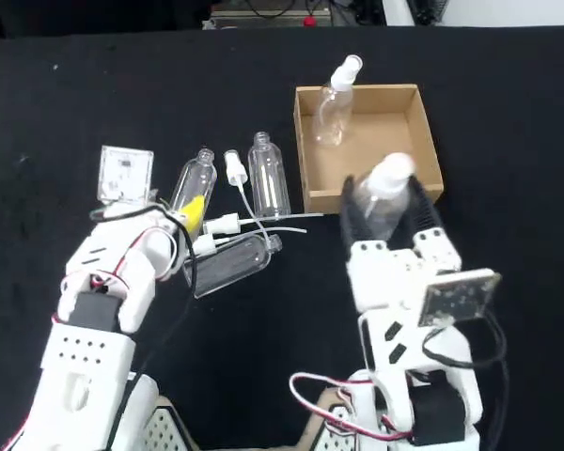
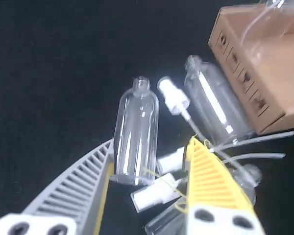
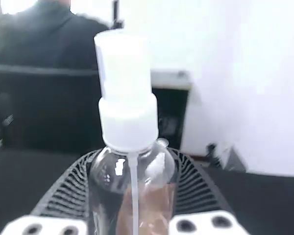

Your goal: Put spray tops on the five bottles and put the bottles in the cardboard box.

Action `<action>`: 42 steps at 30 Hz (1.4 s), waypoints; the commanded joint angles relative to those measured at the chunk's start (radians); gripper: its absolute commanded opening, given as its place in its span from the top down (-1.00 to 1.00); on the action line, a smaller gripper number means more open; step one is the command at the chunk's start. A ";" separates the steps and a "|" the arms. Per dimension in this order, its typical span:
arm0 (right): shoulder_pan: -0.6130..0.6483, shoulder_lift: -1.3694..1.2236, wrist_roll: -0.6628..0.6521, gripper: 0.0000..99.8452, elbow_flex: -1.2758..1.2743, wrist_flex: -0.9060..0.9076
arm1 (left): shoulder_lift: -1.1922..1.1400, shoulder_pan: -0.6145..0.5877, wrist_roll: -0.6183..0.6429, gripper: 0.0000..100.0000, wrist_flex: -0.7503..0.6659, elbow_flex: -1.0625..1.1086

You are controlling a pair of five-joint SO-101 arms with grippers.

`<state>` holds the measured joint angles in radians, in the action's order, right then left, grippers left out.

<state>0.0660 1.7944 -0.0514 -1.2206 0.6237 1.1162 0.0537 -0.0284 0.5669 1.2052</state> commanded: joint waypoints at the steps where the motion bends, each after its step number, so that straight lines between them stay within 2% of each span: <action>1: -0.086 -0.154 -0.002 0.94 0.054 -0.187 | 0.000 0.019 0.002 0.55 -0.146 0.111; 8: -0.198 -0.633 0.003 0.94 0.058 -0.624 | 0.000 0.022 0.002 0.55 -0.221 0.208; 15: -0.210 -1.193 -0.002 0.94 0.180 -1.007 | 0.000 0.024 0.002 0.55 -0.222 0.236; 25: -0.213 -1.824 -0.003 0.94 0.536 -1.298 | 0.000 0.024 0.000 0.55 -0.224 0.236; 34: -0.242 -2.057 -0.003 0.94 0.575 -1.554 | 0.000 0.024 -0.002 0.55 -0.224 0.236; 42: -0.245 -2.342 -0.003 0.94 0.756 -1.757 | 0.000 0.024 -0.005 0.55 -0.224 0.236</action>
<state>-0.1626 -0.5056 -0.0514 -0.5623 -1.0518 1.1162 0.0660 -0.0284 0.3644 1.4507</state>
